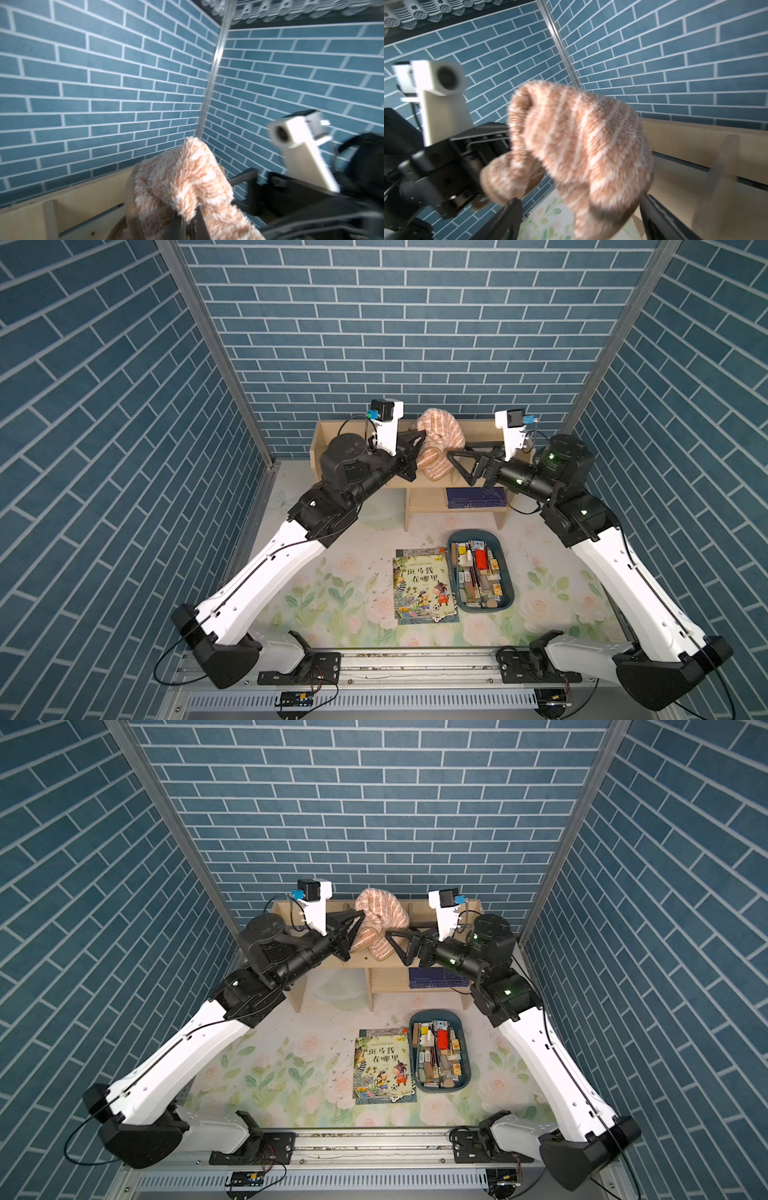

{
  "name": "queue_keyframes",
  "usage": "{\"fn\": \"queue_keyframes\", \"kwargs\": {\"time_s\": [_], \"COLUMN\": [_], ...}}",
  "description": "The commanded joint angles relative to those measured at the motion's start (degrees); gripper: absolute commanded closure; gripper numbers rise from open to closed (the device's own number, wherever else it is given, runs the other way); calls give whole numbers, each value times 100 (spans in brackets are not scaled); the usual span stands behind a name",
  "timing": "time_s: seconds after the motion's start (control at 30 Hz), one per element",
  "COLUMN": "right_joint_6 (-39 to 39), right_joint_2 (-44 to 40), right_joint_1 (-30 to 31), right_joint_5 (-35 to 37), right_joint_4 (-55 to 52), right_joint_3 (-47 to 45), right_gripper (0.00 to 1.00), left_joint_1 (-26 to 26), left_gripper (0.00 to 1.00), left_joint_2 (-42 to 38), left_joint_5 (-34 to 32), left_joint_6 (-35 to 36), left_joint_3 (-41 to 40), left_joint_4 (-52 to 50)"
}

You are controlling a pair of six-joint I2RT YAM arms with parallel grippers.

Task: Wipe the bookshelf clean with a cloth
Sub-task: Adjust the cleaning item, then hold the shelf at the center of the board.

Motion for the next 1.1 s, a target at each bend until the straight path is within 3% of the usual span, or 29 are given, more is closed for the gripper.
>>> {"fn": "queue_keyframes", "kwargs": {"time_s": [0.0,0.07,0.13,0.23,0.33,0.4,0.43,0.5,0.53,0.67,0.8,0.93,1.07], "right_joint_6": [219,260,252,328,399,393,370,243,132,-188,-78,-217,-292], "right_joint_2": [199,320,384,385,160,-72,-191,-402,-460,-382,195,845,1303], "right_joint_1": [252,463,656,783,786,785,784,776,769,512,-424,-786,-1057], "right_joint_5": [-156,-213,-135,-34,126,422,693,1183,1482,2829,3321,3867,3678], "right_joint_4": [519,709,824,984,1245,1259,1209,1001,778,-731,-2147,-2795,-2680], "right_joint_3": [262,277,258,145,-173,-400,-499,-588,-513,331,1258,1489,1157], "right_gripper": [9,12,22,54,79,100,100,100,100,100,100,100,100], "left_joint_1": [14,18,44,60,183,297,365,488,527,718,1328,2502,3233], "left_gripper": [100,100,100,100,99,77,69,43,36,30,18,16,11], "left_joint_2": [-97,-153,-145,-77,-35,-54,-87,-167,-210,-555,-910,-962,-1017], "left_joint_5": [1218,1147,1222,1317,789,199,31,-147,-223,-1104,-2426,-2337,-2119], "left_joint_6": [-20,-128,-169,-223,-370,-506,-564,-605,-579,-365,-438,-689,-753], "left_joint_3": [-467,-599,-699,-804,-879,-943,-1001,-1090,-1082,-1112,-1088,-1160,-1610], "left_joint_4": [709,781,835,905,803,674,670,663,611,376,-351,-1032,-1077]}}
